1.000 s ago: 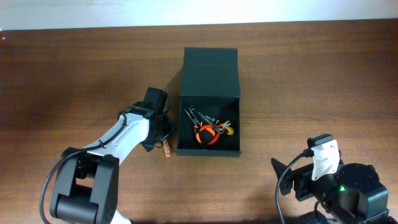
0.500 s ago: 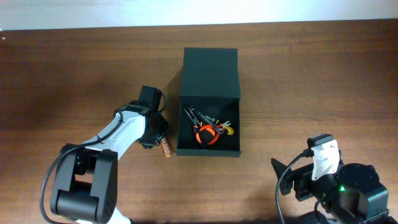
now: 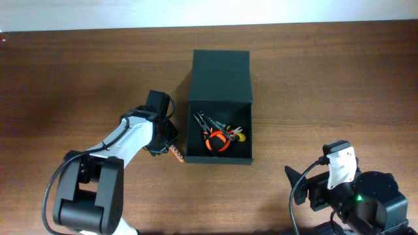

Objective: Pack container
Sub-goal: 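Close the left gripper on the orange socket rail and lift it, then carry the socket rail over the box and release it inside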

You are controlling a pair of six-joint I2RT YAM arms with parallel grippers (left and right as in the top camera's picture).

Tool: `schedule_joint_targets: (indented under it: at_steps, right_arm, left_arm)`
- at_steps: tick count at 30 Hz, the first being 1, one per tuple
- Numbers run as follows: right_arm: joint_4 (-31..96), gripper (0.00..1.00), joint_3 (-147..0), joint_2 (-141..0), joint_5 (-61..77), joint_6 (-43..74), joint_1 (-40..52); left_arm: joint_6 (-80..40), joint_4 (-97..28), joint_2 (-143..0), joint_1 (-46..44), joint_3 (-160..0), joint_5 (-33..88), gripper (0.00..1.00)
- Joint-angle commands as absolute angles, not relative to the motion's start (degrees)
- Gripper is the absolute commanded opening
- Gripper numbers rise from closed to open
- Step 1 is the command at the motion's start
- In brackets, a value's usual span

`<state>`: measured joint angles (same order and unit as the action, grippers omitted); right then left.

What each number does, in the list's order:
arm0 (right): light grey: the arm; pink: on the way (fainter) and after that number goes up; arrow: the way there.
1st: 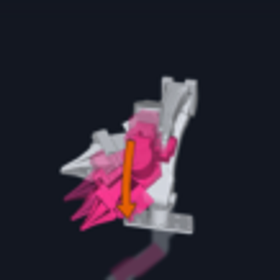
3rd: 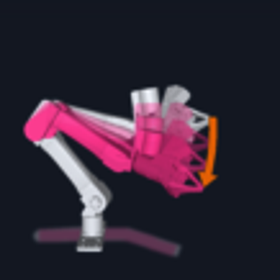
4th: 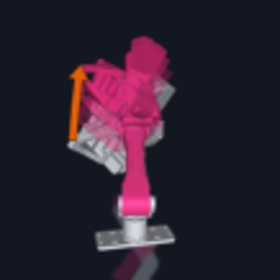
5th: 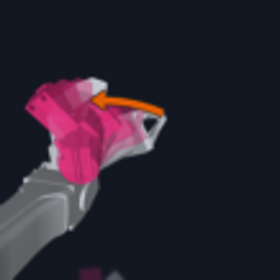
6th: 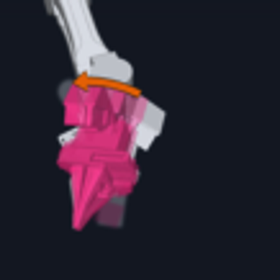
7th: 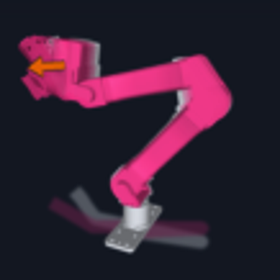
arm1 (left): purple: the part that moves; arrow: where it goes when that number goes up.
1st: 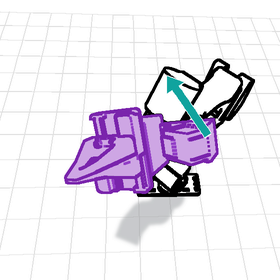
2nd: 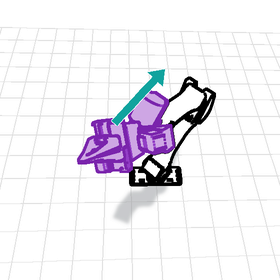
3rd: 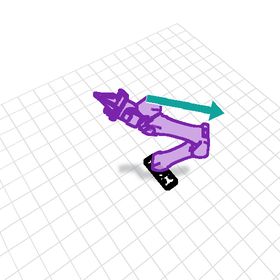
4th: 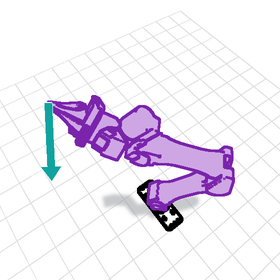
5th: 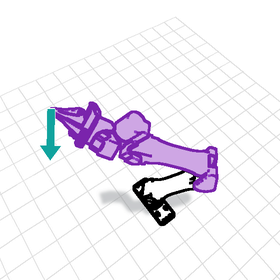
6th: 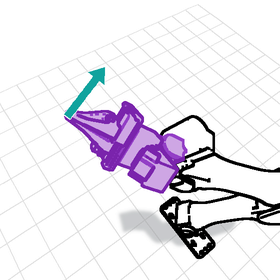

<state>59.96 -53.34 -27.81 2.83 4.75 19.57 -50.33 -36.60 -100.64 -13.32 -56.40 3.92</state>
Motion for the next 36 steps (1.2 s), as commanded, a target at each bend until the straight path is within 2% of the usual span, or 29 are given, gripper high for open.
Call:
schedule_joint_targets:
  at_steps: [1,8,13,19,27,36]
  right_arm:
    - [59.8,0.99,-53.4,-27.7,2.5,5.4,19.5]
    - [59.8,0.99,-53.4,-27.7,2.5,5.4,19.5]
    - [59.8,0.99,-53.4,-27.7,2.5,5.4,19.5]
    - [59.8,0.99,-53.4,-27.7,2.5,5.4,19.5]
    - [59.8,0.99,-53.4,-27.7,2.5,5.4,19.5]
    - [59.8,0.99,-53.4,-27.7,2.5,5.4,19.5]
  left_arm:
    - [-50.2,-36.7,-93.6,-13.2,-56.0,0.5,0.11]
    - [-49.9,-37.1,-80.7,-13.2,-56.0,-5.7,0.11]
    - [-49.1,-36.9,-77.3,-13.5,-56.8,-4.8,0.11]
    - [-45.1,-36.8,-78.3,-17.6,-60.9,-0.1,0.11]
    - [-45.7,-36.8,-85.0,-28.1,-70.1,0.2,0.11]
    - [-59.7,-36.7,-94.1,-33.0,-72.3,0.3,0.11]
